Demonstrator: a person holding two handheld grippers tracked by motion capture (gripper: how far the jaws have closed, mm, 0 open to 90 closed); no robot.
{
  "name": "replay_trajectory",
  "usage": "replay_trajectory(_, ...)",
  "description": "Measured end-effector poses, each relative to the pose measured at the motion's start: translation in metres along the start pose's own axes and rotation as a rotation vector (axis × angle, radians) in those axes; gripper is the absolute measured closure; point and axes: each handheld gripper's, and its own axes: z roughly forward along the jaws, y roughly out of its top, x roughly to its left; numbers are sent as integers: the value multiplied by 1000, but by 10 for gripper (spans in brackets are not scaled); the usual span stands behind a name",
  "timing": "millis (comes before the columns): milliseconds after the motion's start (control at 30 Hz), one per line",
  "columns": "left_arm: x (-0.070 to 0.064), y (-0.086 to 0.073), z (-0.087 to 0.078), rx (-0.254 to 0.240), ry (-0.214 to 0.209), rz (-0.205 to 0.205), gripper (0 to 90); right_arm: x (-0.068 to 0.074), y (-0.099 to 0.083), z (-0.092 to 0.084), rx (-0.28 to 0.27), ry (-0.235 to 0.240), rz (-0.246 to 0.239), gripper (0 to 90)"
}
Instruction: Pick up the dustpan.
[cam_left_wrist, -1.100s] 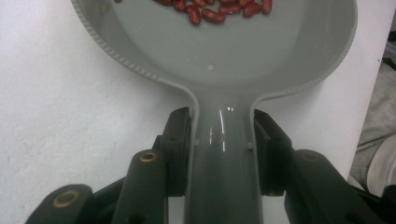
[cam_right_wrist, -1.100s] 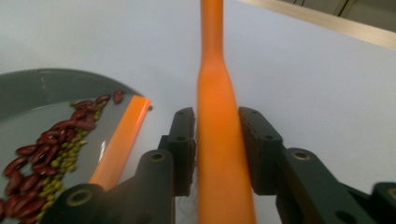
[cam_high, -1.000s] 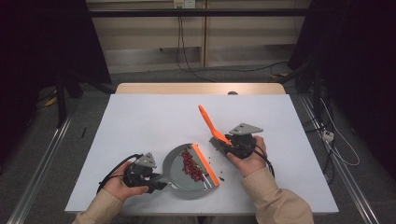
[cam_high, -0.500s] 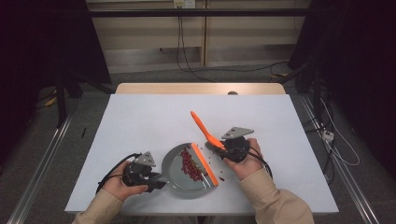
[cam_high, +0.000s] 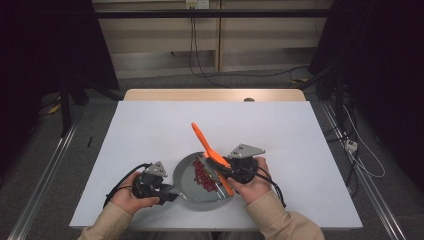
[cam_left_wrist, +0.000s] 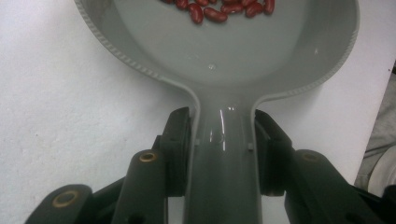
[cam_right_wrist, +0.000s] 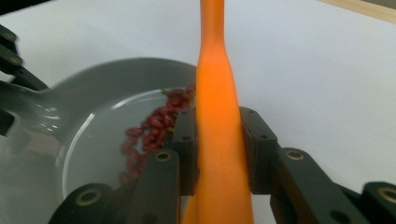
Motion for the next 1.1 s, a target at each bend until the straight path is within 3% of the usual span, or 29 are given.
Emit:
replay_trajectory(67, 0, 0, 0, -5, 0, -6, 623, 1, 4, 1, -23, 28, 21, 715)
replay_trajectory(200, 1, -2, -2, -6, -4, -7, 623, -9, 12, 3, -59, 17, 23, 714)
replay_trajectory(367, 4, -6, -5, 5, -8, -2, 623, -37, 16, 12, -61, -77, 18, 714)
replay_trajectory(533, 5, -6, -6, 9, -14, -4, 622, -51, 12, 27, -34, -160, -59, 714)
replay_trajectory(600, 5, -6, -6, 10, -15, -7, 623, -47, 10, 30, -37, -132, -47, 715)
replay_trajectory(733, 6, -5, -5, 7, -13, -12, 623, -26, 9, 28, -6, -99, -104, 714)
replay_trajectory(800, 5, -5, -5, 10, -11, -9, 623, -19, 7, 25, -21, -45, -56, 714)
replay_trajectory(967, 5, -5, -4, 6, -13, -4, 624, 2, 6, 20, -59, 2, -69, 714)
replay_trajectory(1033, 5, -5, -4, 15, -14, 7, 625, 6, 8, 18, -74, 48, -27, 715)
replay_trajectory(1100, 3, -5, -4, 10, -19, 3, 626, 8, 10, 16, -83, 32, -55, 714)
